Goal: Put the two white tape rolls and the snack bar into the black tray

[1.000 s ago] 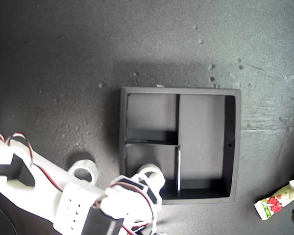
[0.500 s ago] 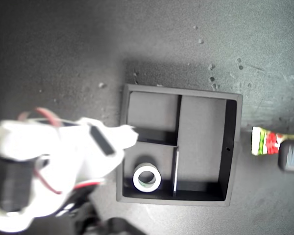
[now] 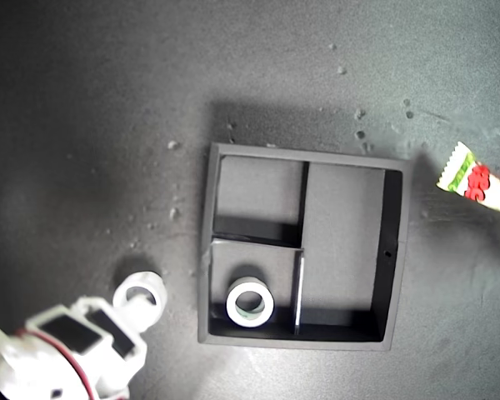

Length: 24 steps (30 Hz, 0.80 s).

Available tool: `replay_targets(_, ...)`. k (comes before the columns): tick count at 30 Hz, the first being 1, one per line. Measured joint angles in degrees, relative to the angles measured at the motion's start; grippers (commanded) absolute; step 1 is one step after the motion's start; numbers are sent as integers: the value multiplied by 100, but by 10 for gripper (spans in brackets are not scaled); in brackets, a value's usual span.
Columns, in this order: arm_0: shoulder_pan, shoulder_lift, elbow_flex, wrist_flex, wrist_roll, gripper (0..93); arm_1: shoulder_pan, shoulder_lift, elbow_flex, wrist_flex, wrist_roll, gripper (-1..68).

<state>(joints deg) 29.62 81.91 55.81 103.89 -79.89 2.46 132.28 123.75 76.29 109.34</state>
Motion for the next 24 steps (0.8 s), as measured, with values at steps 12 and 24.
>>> replay_targets(12,571,404,2610,-1863,-1081,117,79,-4078,-5581,1775,-7005,-4)
replay_targets(24,237,-237,3032,-3120,-782,121,-870,-5344,-7154,1837,-7743,-4)
